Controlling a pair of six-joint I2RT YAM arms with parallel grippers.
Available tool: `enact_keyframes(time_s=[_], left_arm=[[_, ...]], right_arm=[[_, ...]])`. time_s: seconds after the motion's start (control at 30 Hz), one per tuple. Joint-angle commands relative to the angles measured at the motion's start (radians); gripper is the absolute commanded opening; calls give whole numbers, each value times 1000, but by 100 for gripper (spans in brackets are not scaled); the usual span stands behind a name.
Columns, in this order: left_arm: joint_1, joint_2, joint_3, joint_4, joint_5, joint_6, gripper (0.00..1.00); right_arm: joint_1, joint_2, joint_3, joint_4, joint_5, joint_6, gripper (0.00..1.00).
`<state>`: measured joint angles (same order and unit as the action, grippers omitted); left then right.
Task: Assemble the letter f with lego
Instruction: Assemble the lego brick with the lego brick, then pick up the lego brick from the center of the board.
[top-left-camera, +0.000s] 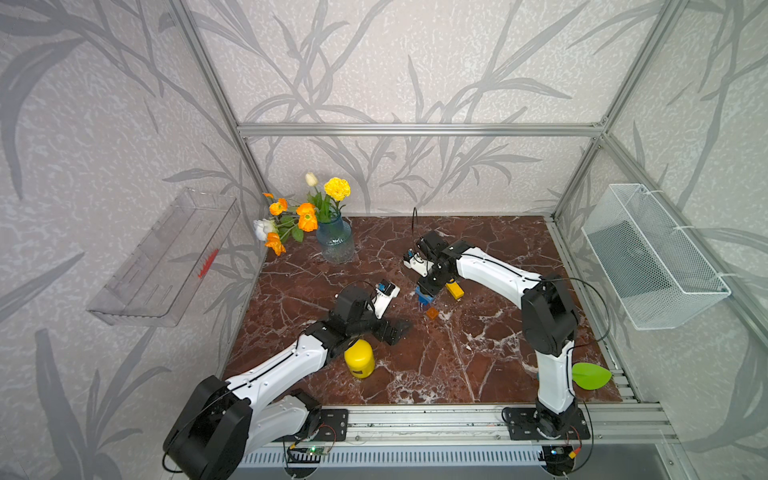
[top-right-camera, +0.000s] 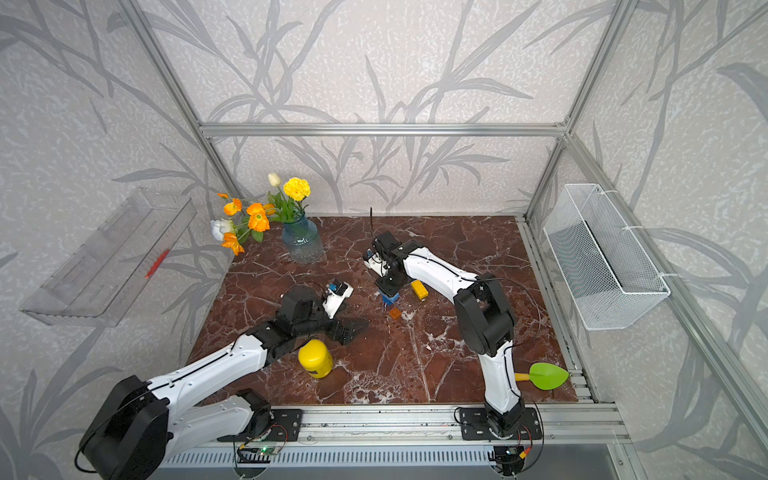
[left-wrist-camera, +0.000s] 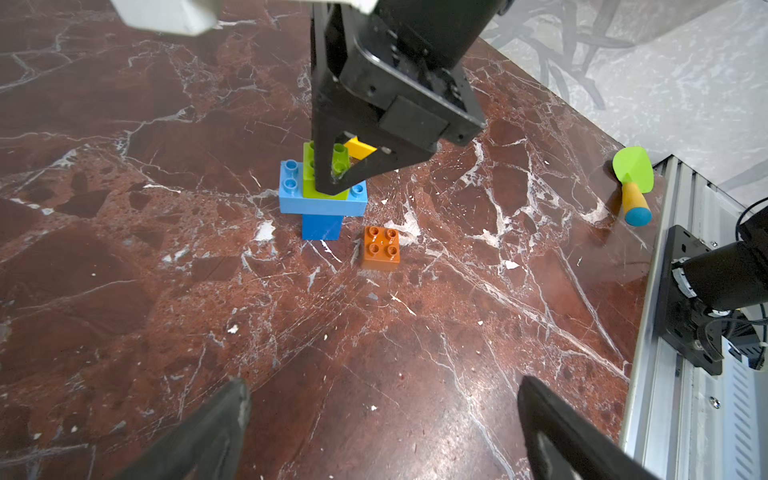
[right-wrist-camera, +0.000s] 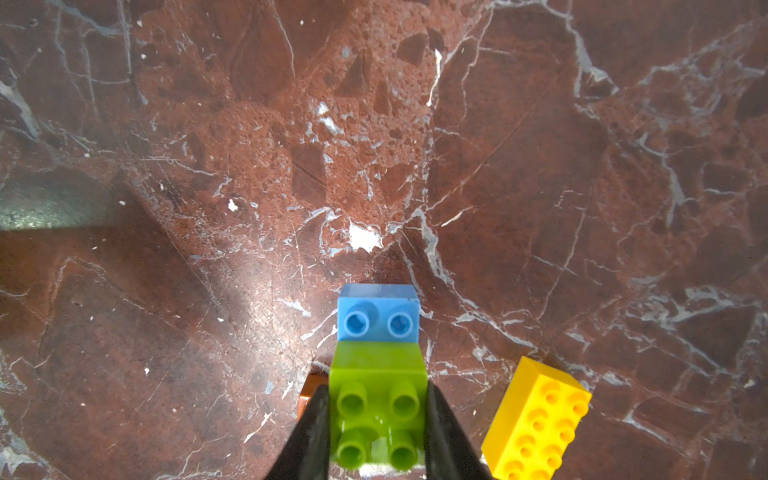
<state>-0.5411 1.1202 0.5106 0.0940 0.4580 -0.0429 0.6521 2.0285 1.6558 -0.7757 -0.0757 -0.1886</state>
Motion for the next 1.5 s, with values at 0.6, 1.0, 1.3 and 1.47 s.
enact_keyframes(time_s=[0.6,1.0,1.3,1.47], left_arm=[[9,-16,-14,11,24,26,99],[-8,73,40,-50,104,82,100],[-34,77,48,-68,57,95,100],[-36,72,45,-69,54,93,100]], right_arm=[[-5,-161,-80,62,3,18,50],[3,-412,-443,259,16,148,51],[43,-471,-686,484,43,234,51],[44,-432,-732,578,14,257,52]])
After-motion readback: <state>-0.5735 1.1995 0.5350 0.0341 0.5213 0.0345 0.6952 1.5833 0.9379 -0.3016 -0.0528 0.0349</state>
